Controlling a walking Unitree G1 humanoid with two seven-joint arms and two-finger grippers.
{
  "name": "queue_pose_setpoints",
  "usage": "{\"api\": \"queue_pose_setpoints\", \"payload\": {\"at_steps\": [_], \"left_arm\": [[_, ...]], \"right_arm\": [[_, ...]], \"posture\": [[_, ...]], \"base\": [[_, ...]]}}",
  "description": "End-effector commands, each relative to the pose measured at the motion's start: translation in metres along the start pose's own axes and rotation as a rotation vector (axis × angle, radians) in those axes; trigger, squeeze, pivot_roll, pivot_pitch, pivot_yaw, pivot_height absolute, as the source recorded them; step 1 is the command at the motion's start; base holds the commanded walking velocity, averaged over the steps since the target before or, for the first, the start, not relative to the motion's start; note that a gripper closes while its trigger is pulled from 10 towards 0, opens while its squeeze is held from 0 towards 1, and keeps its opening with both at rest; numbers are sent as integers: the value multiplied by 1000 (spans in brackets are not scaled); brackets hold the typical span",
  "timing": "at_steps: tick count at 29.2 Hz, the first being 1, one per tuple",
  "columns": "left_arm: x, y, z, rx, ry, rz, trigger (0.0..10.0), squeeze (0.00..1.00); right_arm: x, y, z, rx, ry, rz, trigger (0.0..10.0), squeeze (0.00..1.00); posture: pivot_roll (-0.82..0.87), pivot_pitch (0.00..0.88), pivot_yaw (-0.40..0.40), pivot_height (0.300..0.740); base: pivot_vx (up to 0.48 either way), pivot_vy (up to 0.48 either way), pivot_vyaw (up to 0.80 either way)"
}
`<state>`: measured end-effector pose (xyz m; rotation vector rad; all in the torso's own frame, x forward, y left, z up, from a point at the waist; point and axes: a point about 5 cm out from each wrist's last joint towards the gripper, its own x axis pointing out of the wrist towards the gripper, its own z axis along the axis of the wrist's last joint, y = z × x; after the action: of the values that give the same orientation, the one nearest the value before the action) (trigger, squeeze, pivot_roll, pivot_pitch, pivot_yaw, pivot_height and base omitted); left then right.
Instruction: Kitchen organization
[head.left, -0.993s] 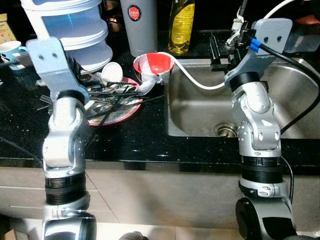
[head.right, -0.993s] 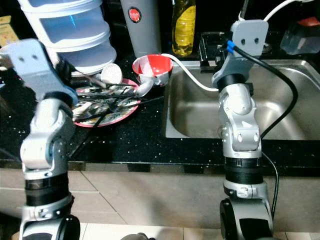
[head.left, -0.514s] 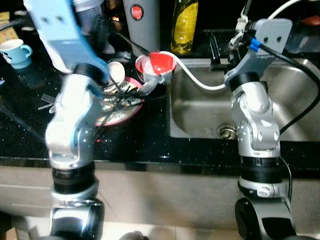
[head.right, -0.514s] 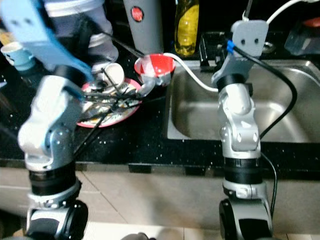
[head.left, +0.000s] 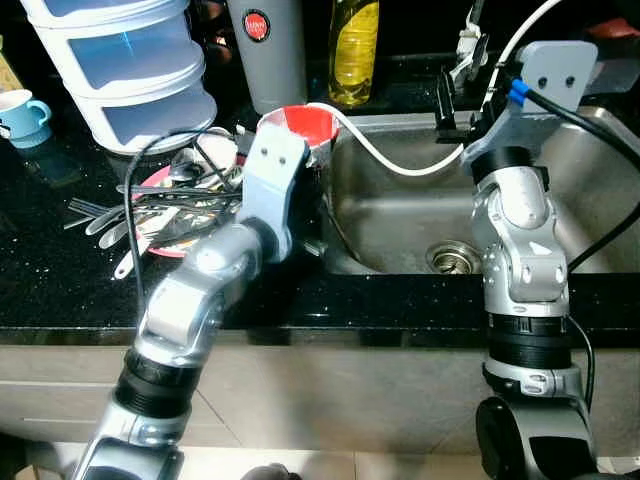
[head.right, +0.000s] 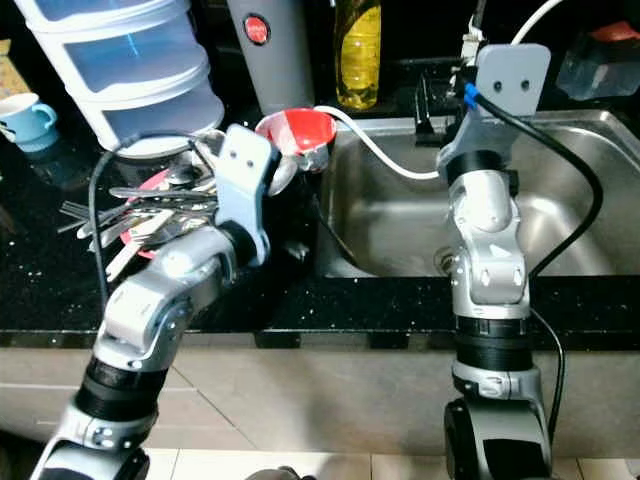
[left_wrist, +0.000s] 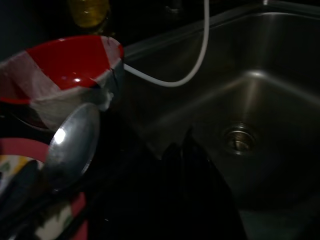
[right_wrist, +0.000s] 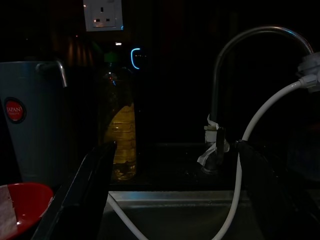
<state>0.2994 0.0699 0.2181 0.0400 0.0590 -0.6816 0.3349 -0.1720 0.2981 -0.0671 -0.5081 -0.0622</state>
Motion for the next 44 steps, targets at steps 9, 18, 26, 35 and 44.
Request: {"api": "queue_pose_setpoints", "payload": {"at_steps": [9,18,26,35,44], "left_arm": [[3,-10,3,-54,-155,-104,10000,1000],[-19,42,33,16,-254,274,10000,0],[-49,76,11,16,-49,487,10000,0],[-80,49,4,-27,42,398,10000,0],[-111,24,-7,-16,134,379,10000,0]], "right_arm": [[0,1,-4,-21,10,0,10000,0],[-10,14,-17,-58,101,287,10000,0],[-27,15,-13,-16,109,593,10000,0],[-38,20,-16,28,130,702,10000,0],[-40,19,-19,43,142,712,10000,0]], "posture": [[106,0,105,740],[118,0,104,740],[127,0,100,740],[154,0,105,740],[191,13,99,740]], "base": [[0,0,0],[0,0,0],[0,0,0],[0,0,0],[0,0,0]]}}
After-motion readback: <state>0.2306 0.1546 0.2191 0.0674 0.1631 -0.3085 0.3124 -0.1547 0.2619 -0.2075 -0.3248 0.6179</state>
